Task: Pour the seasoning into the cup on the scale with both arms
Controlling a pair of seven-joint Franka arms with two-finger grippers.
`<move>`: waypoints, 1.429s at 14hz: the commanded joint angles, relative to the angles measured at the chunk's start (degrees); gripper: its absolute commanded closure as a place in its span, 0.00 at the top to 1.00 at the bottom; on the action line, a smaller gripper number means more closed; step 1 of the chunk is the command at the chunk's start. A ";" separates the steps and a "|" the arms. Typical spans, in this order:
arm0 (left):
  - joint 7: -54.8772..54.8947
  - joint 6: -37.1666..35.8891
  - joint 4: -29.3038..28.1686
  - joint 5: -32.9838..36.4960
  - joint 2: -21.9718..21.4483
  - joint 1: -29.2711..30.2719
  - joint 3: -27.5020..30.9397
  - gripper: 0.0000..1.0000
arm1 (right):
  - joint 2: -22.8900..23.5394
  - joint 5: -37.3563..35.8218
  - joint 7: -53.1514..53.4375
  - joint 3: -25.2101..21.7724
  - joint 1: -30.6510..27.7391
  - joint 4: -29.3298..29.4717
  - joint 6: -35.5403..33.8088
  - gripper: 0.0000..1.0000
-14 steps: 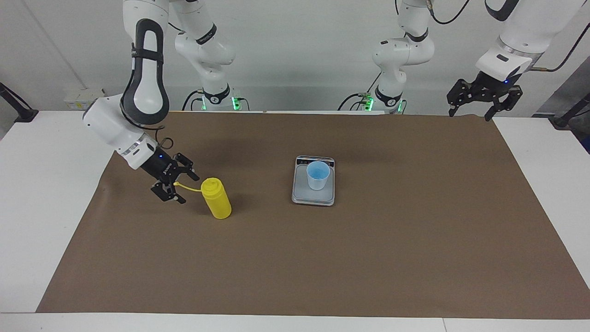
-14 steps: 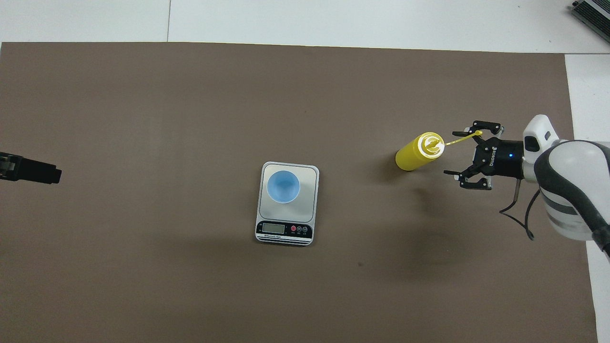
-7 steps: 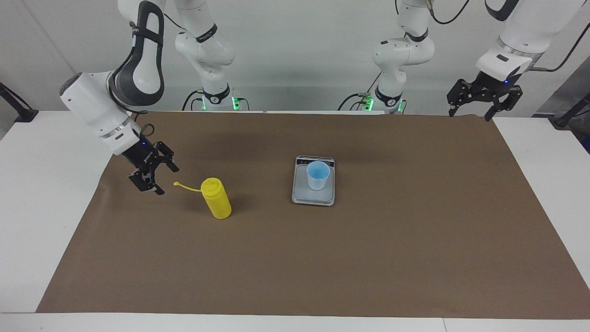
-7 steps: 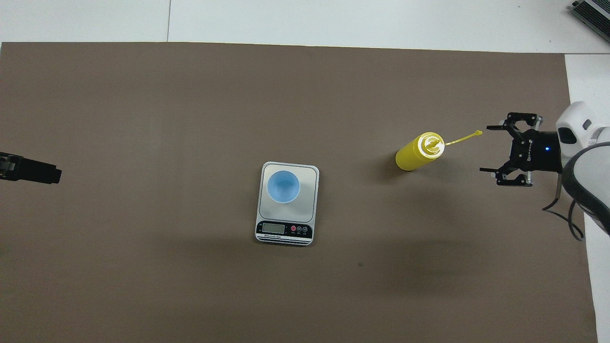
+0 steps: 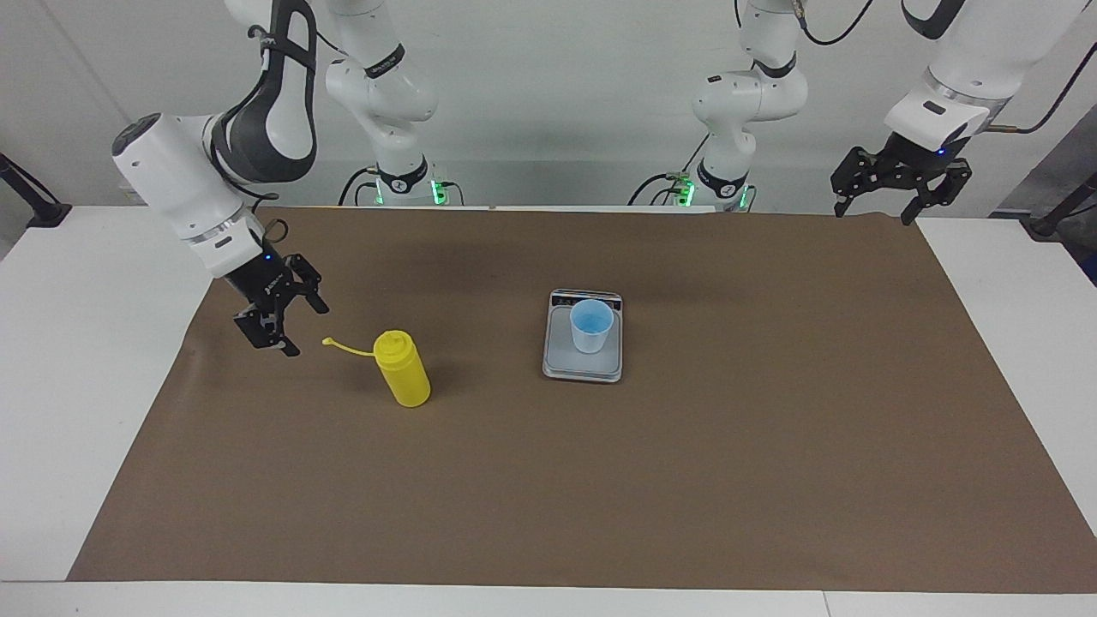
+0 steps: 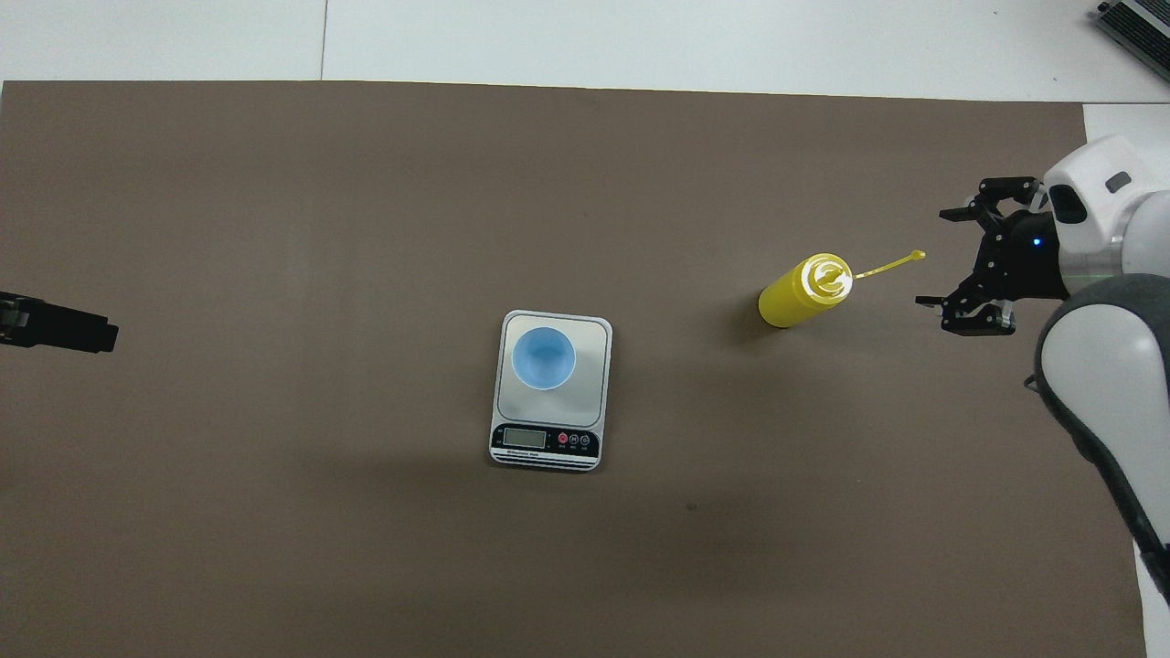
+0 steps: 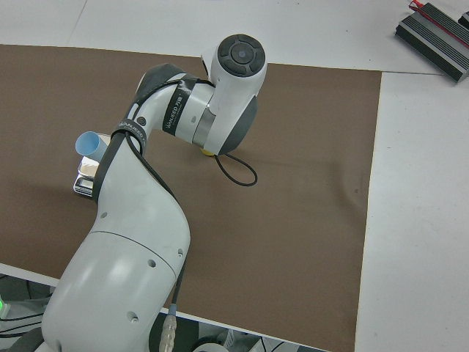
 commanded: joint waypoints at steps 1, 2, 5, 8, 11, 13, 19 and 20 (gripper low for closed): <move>0.15 -0.52 -0.92 0.73 -1.14 0.22 -0.02 1.00 | 0.31 -6.20 15.02 0.29 2.77 4.00 -3.57 1.00; 0.15 -0.61 -0.92 0.73 -1.14 0.22 -0.02 1.00 | 0.22 -9.10 20.74 0.29 4.36 5.31 -5.32 1.00; 0.15 -0.61 -0.92 0.73 -1.14 0.22 -0.02 1.00 | 0.84 -14.65 37.96 0.29 8.14 10.76 -12.00 1.00; 0.15 -0.52 -0.92 0.73 -1.14 0.22 -0.02 1.00 | 1.28 -14.58 59.13 0.29 8.68 14.28 -18.06 1.00; 0.15 -0.52 -0.92 0.73 -1.14 0.22 -0.02 1.00 | 1.28 -14.31 74.98 0.37 8.33 16.48 -23.60 1.00; 0.15 -0.61 -0.92 0.73 -1.14 0.22 -0.02 1.00 | 0.93 -14.66 79.14 0.20 7.80 16.23 -27.12 1.00; 0.15 -0.61 -0.92 0.73 -1.14 0.22 -0.02 1.00 | -1.70 -13.70 80.81 0.11 6.39 11.05 -28.45 1.00; 0.15 -0.61 -0.92 0.73 -1.14 0.22 -0.02 1.00 | -2.41 -13.61 82.56 0.20 6.39 9.82 -28.45 1.00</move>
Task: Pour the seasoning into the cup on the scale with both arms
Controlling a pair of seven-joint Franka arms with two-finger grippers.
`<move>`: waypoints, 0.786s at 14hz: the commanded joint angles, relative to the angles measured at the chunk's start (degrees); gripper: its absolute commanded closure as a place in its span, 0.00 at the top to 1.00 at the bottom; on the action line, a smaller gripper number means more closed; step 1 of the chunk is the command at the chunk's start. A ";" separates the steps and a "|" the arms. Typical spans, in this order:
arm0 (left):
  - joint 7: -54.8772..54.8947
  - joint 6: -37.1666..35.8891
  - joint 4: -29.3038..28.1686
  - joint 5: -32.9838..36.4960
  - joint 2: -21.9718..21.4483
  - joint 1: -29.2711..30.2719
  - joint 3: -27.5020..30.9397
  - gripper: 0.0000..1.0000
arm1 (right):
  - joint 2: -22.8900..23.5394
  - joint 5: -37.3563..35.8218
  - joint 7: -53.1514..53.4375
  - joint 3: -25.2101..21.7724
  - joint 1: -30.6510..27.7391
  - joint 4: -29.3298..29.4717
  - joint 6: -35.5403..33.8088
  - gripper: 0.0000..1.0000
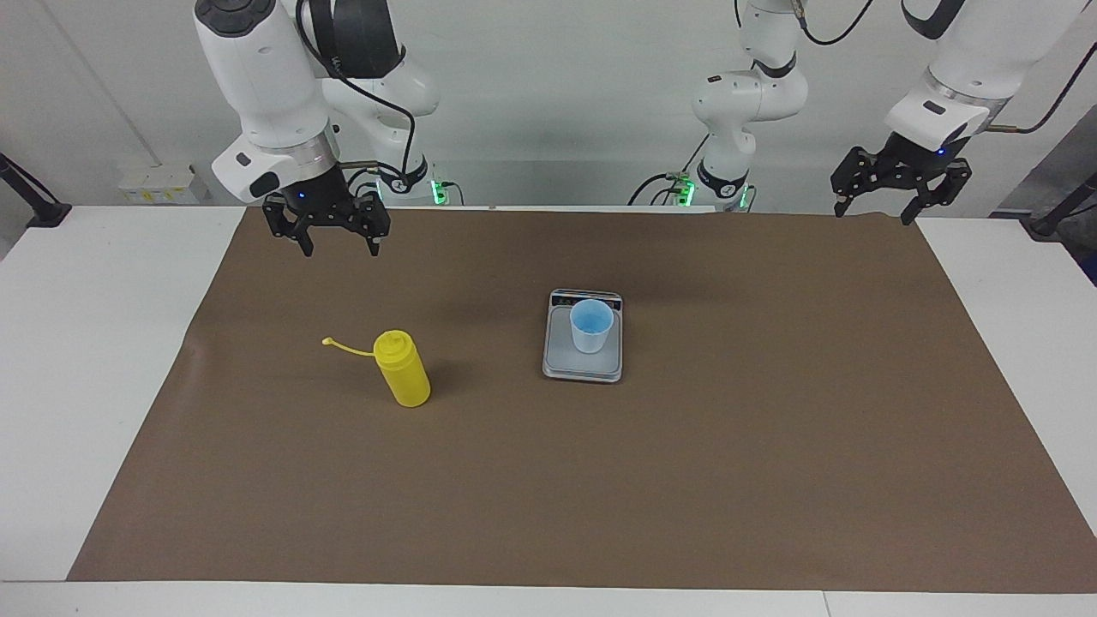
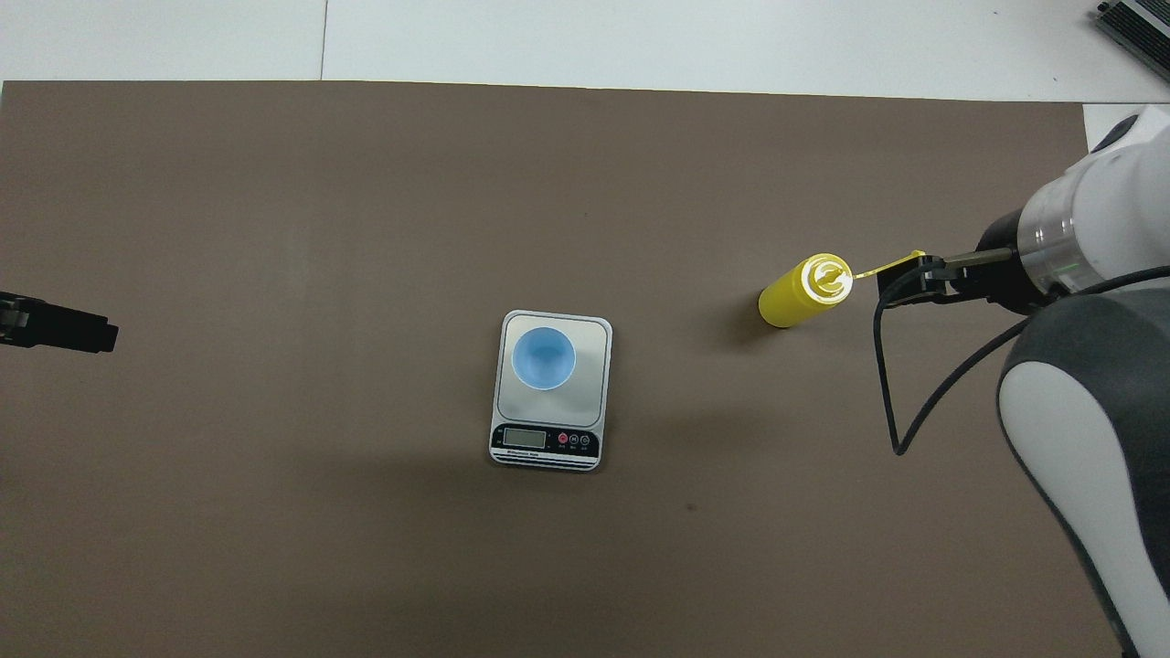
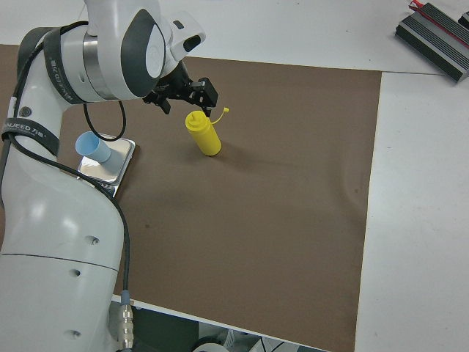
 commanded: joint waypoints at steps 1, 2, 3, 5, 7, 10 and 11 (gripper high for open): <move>0.15 -0.60 -0.92 0.73 -1.14 0.22 -0.02 1.00 | -2.69 0.15 4.58 0.52 -0.40 -4.17 0.15 1.00; 0.23 -0.52 -0.92 0.73 -1.14 0.22 -0.02 1.00 | -3.12 0.15 5.72 0.52 -0.31 -4.61 -0.12 1.00; 0.15 -0.69 -0.92 0.73 -1.14 0.22 -0.02 1.00 | -3.48 0.24 6.43 0.52 -0.05 -5.31 -0.20 1.00; 0.15 -0.69 -0.92 0.73 -1.14 0.22 -0.02 1.00 | -3.83 0.50 7.23 0.52 -0.05 -5.58 -1.08 1.00; 0.15 -0.69 -0.92 0.73 -1.14 0.22 -0.02 1.00 | -3.92 3.12 7.49 0.43 -0.57 -5.58 -1.26 1.00; 0.23 -0.69 -0.92 0.73 -1.14 0.22 -0.02 1.00 | -3.83 3.84 7.14 0.34 -1.10 -5.40 -0.56 1.00; 0.15 -0.69 -0.92 0.73 -1.14 0.22 -0.02 1.00 | -3.83 3.84 6.88 0.34 -0.93 -5.31 -0.47 1.00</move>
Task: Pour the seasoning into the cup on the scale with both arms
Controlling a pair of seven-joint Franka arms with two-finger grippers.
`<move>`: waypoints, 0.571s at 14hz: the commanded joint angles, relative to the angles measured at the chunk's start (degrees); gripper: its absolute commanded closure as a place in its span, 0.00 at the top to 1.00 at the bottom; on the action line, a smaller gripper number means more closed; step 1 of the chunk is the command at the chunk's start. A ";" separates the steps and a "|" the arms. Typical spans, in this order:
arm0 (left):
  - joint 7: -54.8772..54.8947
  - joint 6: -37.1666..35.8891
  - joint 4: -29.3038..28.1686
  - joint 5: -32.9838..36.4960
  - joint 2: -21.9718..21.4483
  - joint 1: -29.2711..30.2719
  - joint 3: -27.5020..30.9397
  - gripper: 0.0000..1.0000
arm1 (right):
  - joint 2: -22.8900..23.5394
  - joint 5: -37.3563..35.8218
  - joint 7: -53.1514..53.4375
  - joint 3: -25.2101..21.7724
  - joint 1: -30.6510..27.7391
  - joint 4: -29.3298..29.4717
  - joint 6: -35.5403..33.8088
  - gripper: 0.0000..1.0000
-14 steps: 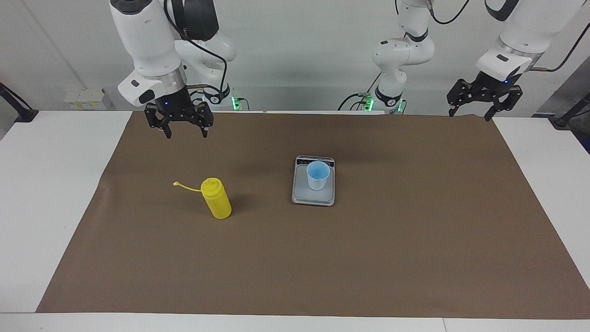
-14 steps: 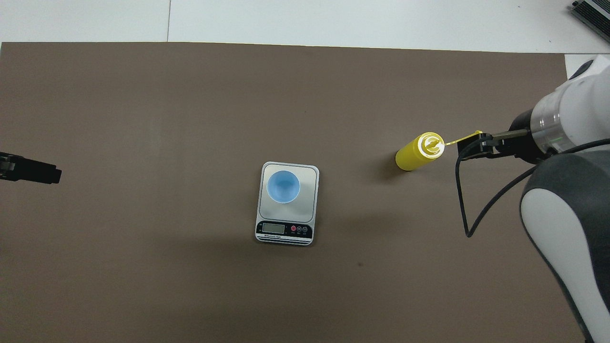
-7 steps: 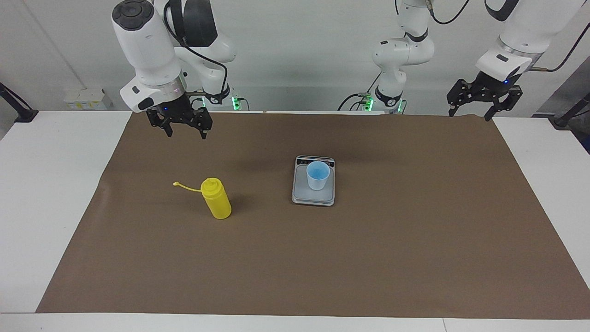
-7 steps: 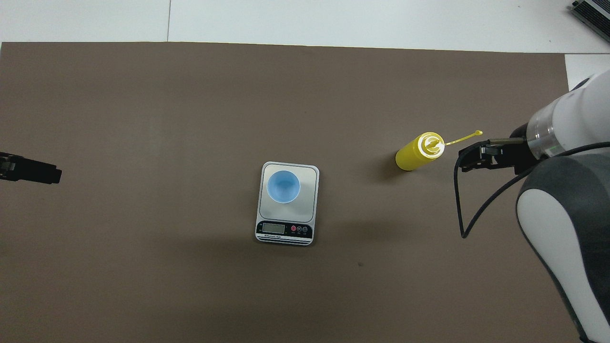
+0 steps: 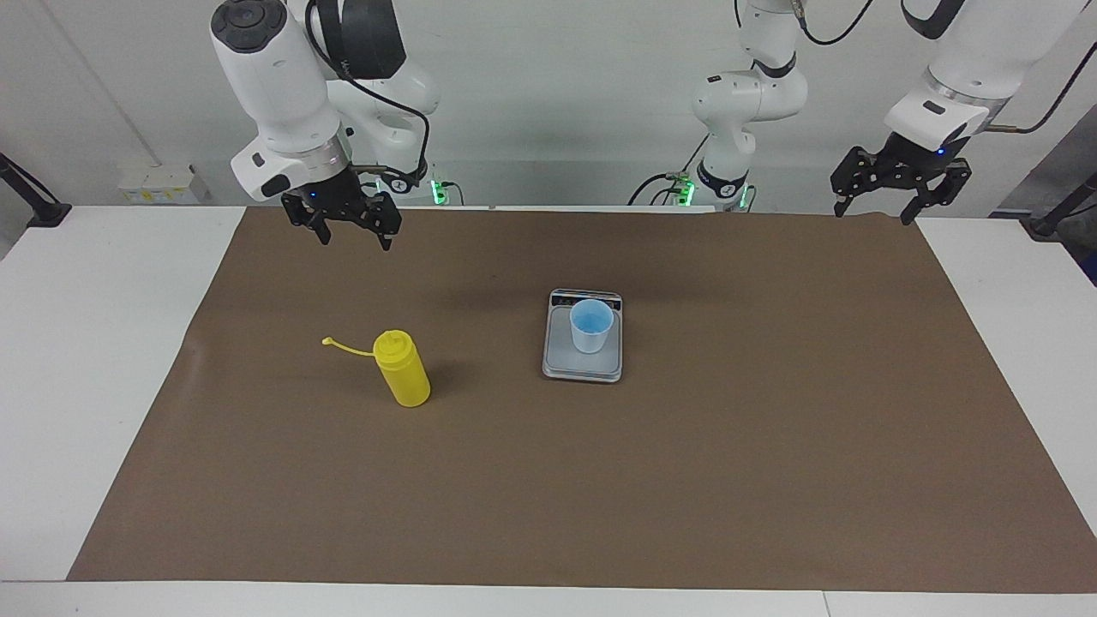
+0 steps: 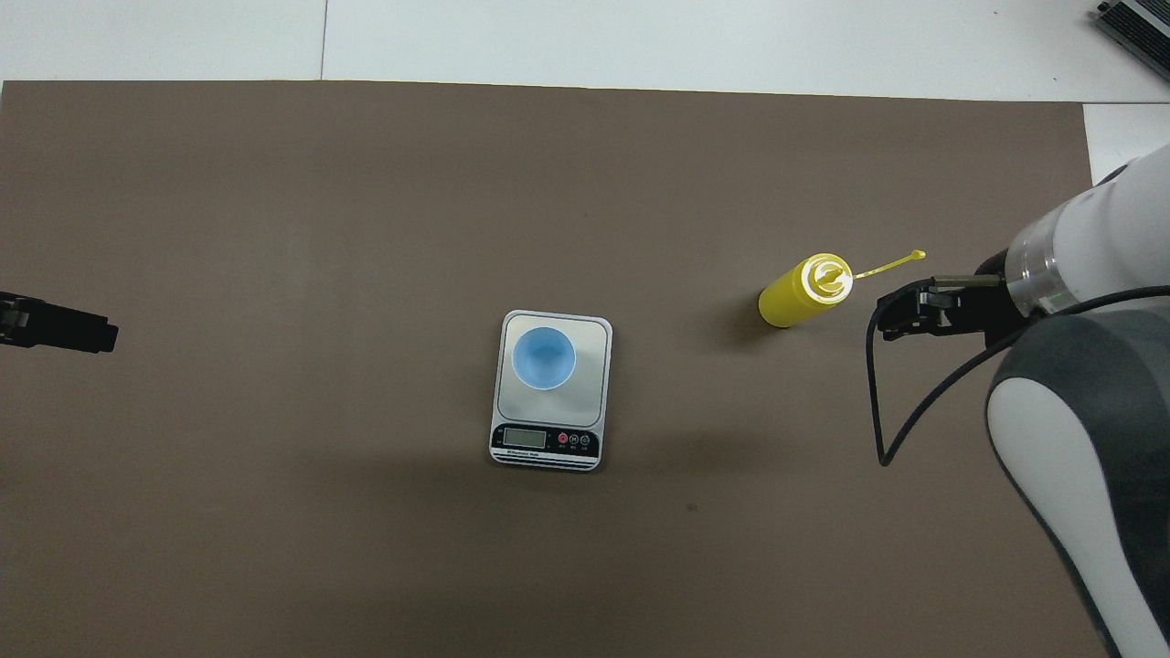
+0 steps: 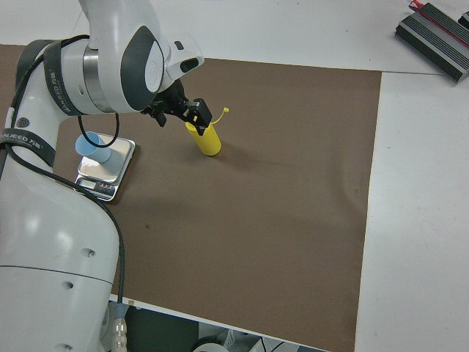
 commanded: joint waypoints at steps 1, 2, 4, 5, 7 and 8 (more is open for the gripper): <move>0.15 -0.66 -0.92 0.73 -1.14 0.22 -0.02 1.00 | -1.17 1.21 0.23 0.34 -0.51 -1.18 0.66 1.00; 0.15 -0.66 -0.92 0.73 -1.14 0.22 -0.02 1.00 | -1.17 1.21 0.32 0.34 -0.24 -1.18 0.75 1.00; 0.15 -0.66 -0.92 0.73 -1.14 0.22 -0.02 1.00 | -1.08 1.21 0.41 0.34 -0.15 -1.00 0.84 1.00; 0.15 -0.66 -0.92 0.73 -1.14 0.22 -0.02 1.00 | -1.08 1.21 0.32 0.34 -0.41 -1.00 0.92 1.00; 0.15 -0.66 -0.92 0.73 -1.14 0.22 -0.02 1.00 | -0.99 1.21 0.14 0.42 -0.42 -1.00 2.50 1.00; 0.15 -0.66 -0.92 0.73 -1.14 0.22 -0.02 1.00 | -0.91 1.21 0.14 0.34 -0.24 -1.00 2.59 1.00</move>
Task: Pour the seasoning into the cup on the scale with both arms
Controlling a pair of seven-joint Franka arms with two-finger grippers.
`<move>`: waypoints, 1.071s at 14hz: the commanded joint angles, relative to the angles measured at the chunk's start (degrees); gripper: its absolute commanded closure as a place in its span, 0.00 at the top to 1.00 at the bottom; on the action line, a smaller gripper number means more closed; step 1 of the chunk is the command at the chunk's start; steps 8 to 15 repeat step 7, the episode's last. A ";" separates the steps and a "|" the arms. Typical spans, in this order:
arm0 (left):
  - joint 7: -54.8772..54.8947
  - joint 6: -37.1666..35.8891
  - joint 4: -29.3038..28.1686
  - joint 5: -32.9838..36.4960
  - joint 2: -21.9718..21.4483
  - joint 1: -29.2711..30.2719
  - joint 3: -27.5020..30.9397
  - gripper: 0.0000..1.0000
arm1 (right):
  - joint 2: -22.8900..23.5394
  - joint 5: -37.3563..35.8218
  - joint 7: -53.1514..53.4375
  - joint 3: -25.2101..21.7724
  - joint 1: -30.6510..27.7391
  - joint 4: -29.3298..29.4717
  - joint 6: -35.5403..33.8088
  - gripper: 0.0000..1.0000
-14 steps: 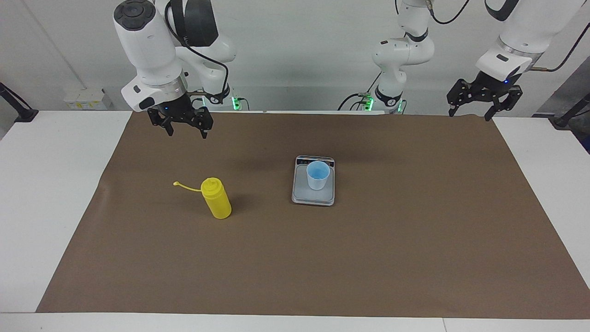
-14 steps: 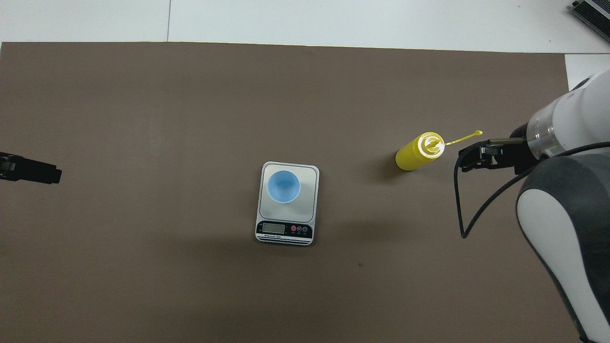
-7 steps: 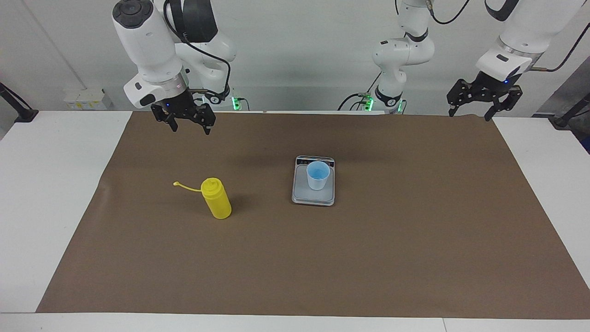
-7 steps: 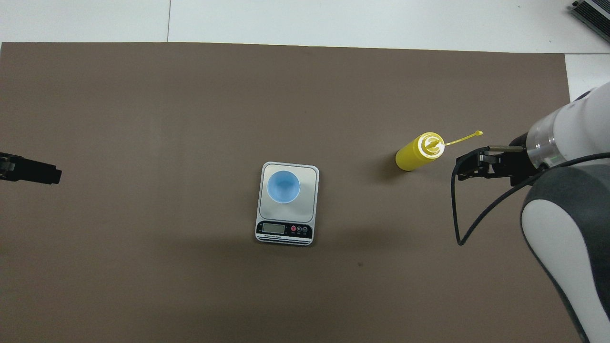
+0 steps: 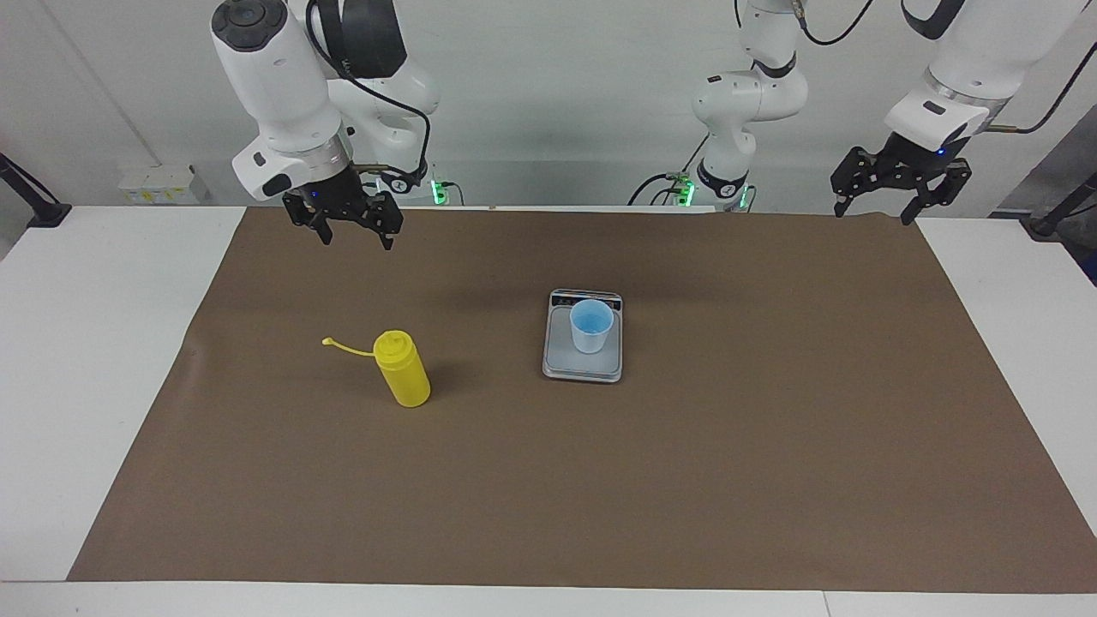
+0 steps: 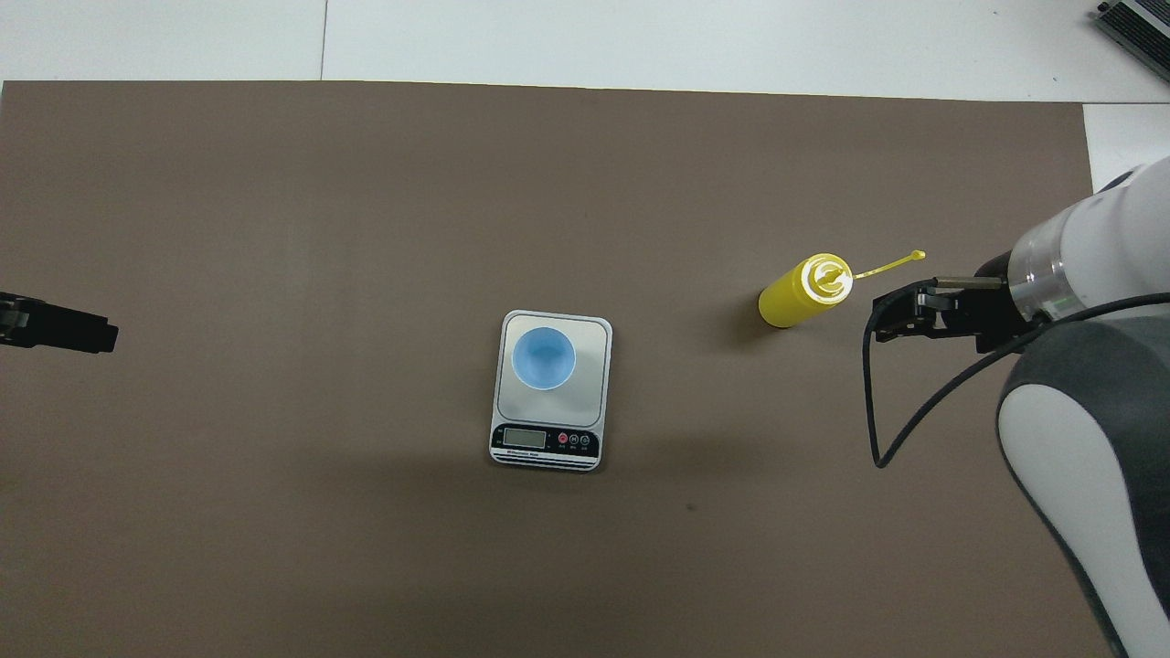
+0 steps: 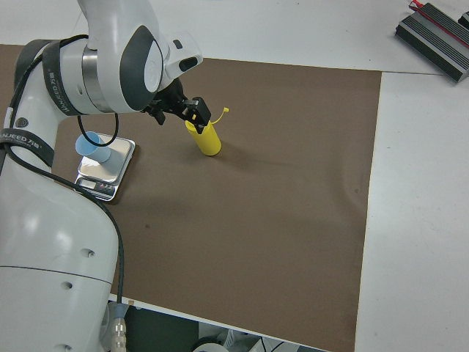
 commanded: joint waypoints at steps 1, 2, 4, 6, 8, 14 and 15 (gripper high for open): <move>0.15 -0.66 -0.92 0.73 -1.14 0.22 -0.02 1.00 | -0.94 1.12 0.14 0.27 -0.40 -1.09 1.31 1.00; 0.15 -0.74 -0.92 0.73 -1.14 0.22 -0.02 1.00 | -0.94 1.12 0.06 0.27 -0.49 -1.09 1.22 1.00; 0.15 -0.66 -0.92 0.73 -1.14 0.22 -0.02 1.00 | -0.94 1.12 -0.73 0.27 -0.58 -1.09 1.22 1.00; 0.23 -0.66 -0.92 0.73 -1.14 0.22 -0.02 1.00 | -0.94 1.12 -1.17 0.27 -0.58 -1.09 1.22 1.00; 0.15 -0.74 -0.92 0.73 -1.14 0.22 -0.02 1.00 | -0.94 1.12 -1.17 0.27 -0.66 -1.09 1.22 1.00; 0.15 -0.74 -0.92 0.73 -1.14 0.22 -0.02 1.00 | -0.94 1.12 -1.17 0.27 -0.66 -1.09 1.22 1.00; 0.15 -0.74 -0.92 0.73 -1.14 0.22 -0.02 1.00 | -0.94 1.12 -1.17 0.27 -0.66 -1.09 1.22 1.00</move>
